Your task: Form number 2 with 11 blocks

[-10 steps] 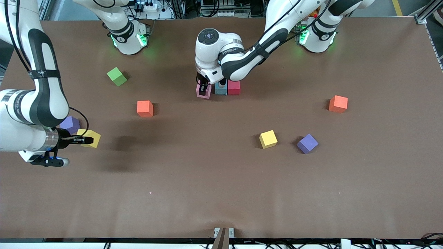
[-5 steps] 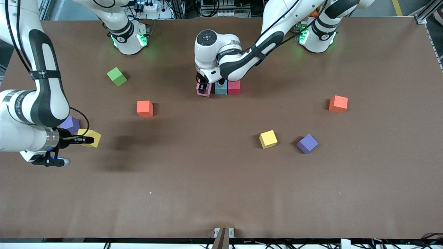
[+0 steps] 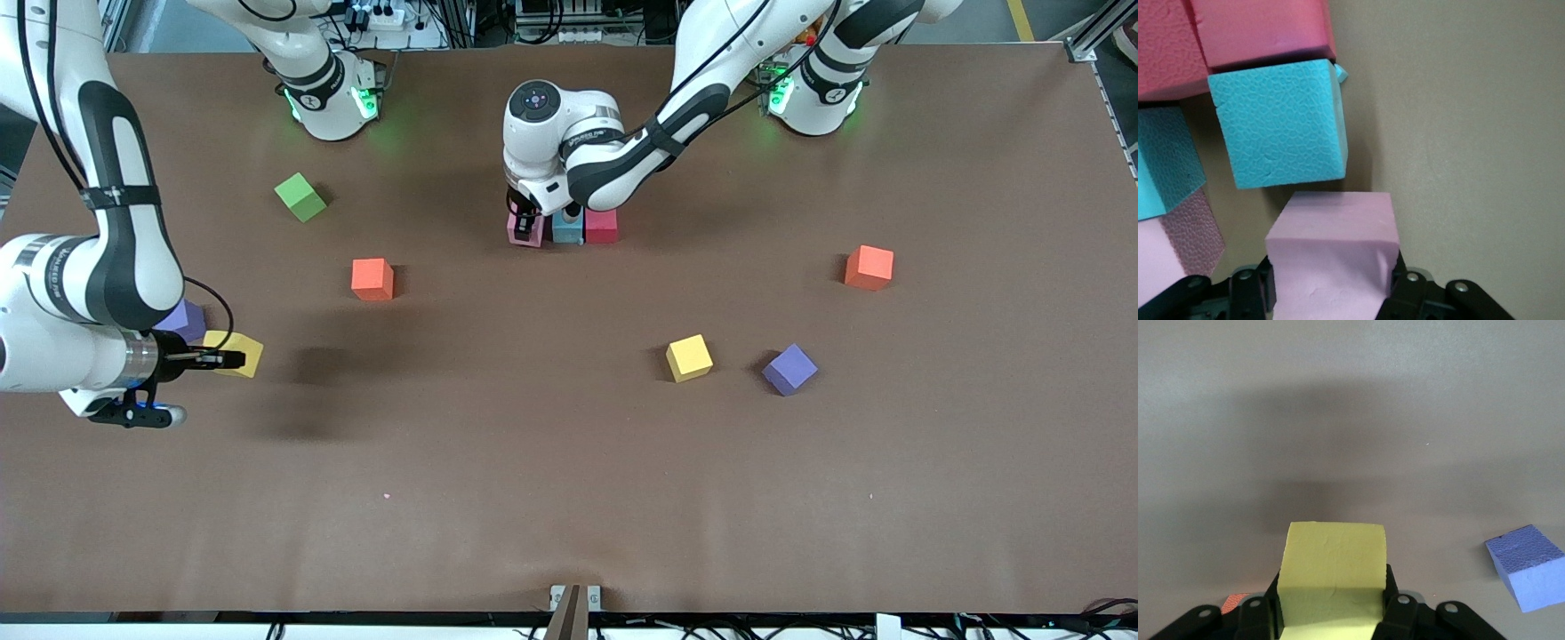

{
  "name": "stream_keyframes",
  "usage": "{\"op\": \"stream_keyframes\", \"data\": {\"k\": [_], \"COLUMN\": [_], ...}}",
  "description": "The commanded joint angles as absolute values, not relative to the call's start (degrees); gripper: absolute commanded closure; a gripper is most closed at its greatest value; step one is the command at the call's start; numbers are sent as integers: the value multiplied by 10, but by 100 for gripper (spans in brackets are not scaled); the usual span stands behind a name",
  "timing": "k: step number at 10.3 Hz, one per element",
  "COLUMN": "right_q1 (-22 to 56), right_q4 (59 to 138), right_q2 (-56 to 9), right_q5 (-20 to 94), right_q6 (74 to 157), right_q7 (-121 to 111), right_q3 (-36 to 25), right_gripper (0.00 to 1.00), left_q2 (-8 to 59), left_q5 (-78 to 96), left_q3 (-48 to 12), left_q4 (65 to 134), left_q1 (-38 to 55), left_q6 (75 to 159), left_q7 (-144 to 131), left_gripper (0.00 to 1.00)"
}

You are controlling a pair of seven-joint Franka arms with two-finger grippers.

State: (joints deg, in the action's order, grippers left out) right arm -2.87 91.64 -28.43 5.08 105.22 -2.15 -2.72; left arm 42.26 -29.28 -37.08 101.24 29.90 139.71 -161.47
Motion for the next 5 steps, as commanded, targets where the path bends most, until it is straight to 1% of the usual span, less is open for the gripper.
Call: {"op": "stream_keyframes", "data": {"k": [1, 5], "right_q1": [-38, -35], "right_q4": [918, 918], "right_q2": [-282, -282], "right_q5": [47, 47], "right_q6": [1052, 1052], "right_q7": [-15, -17], "right_q3": [-19, -19], "right_gripper": [66, 66], "left_q2": [422, 423], "left_q5": [-317, -317], "left_q3": [-371, -371], "left_q4": [1034, 1041], "left_q1": [307, 310], "left_q6": [1415, 1417], "left_q7": [-1778, -1797], "left_gripper": [94, 95]}}
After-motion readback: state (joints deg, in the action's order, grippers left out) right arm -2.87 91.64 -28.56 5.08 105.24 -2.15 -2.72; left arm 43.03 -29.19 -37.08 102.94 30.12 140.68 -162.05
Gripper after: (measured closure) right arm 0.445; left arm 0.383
